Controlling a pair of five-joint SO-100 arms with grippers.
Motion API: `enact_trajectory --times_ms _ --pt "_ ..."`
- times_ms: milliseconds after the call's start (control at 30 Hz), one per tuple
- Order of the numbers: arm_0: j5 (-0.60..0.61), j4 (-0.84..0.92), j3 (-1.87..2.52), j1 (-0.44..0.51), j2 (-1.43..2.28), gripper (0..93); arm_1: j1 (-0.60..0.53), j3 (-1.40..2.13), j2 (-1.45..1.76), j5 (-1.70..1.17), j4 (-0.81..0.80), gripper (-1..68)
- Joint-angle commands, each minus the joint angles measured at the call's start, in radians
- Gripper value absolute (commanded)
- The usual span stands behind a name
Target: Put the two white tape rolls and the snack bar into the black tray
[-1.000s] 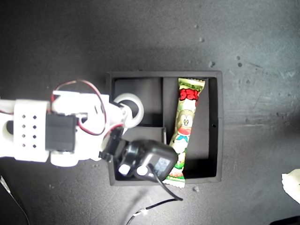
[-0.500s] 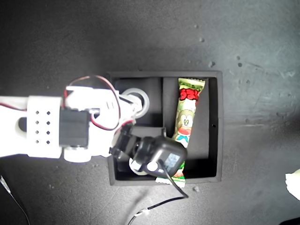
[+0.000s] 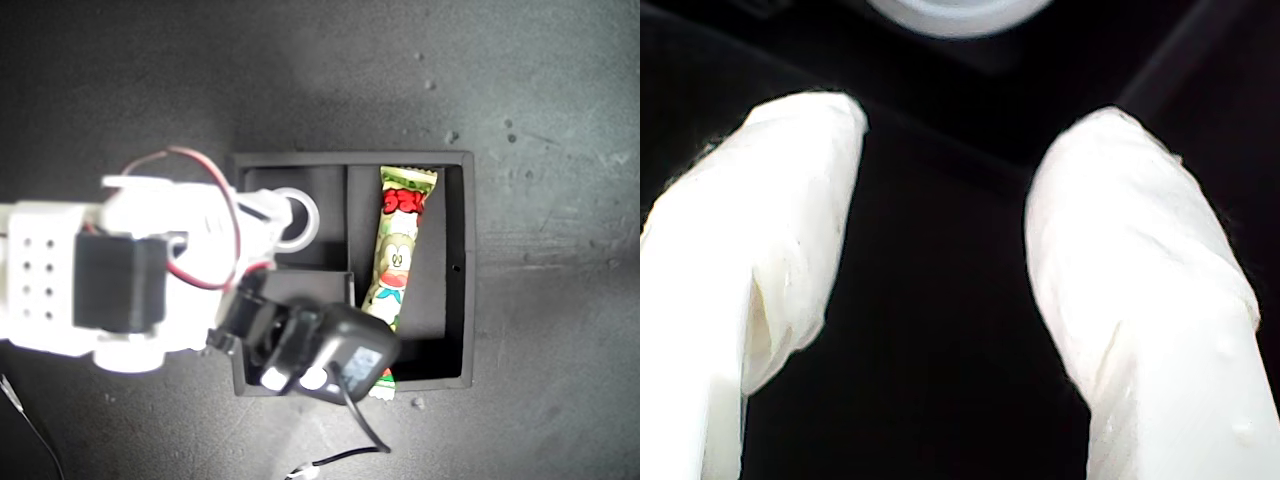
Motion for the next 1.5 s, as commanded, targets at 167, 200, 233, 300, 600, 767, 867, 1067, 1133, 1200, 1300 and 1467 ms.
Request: enact_trajectory --times_ms 167,200,233,300,600,767,867,1067,1133,1200,1300,1467 --pt "-0.026 -0.225 0.703 -0.061 0.635 1.0 0.055 0.772 0.443 -0.129 -0.42 -0.3" --pt "-0.032 -0.272 0.815 -0.063 0.73 0.1 0.064 0.838 0.469 -0.135 -0.453 -0.4" --pt "-0.04 -0.311 0.922 -0.066 0.827 0.0 0.075 0.897 0.495 -0.143 -0.482 -0.4" --pt "-0.058 -0.38 1.108 -0.067 1.002 0.0 0.1 1.019 0.571 -0.147 -0.538 -0.4" --pt "-0.137 -0.511 1.569 -0.028 1.324 0.0 0.218 1.506 1.135 -0.199 -0.586 -0.6" --pt "-0.193 -0.522 1.822 0.009 1.617 0.0 0.232 1.583 1.137 -0.222 -0.592 -0.6" --pt "-0.192 -0.491 1.988 0.025 1.904 0.0 0.239 1.643 1.137 -0.239 -0.621 -0.6" --pt "-0.186 -0.449 2.052 0.015 1.96 0.0 0.259 1.672 1.137 -0.284 -0.607 -0.5" --pt "-0.196 -0.451 2.082 0.012 1.96 0.0 0.264 1.672 1.137 -0.291 -0.571 -0.4" --pt "-0.212 -0.46 2.118 0.012 1.96 0.0 0.278 1.672 1.137 -0.268 -0.486 -0.4" --pt "-0.216 -0.466 2.145 0.021 1.962 0.0 0.293 1.674 1.137 -0.192 -0.411 -0.4" --pt "-0.239 -0.442 2.145 0.023 1.962 0.1 0.307 1.674 1.126 -0.169 -0.357 2.9"
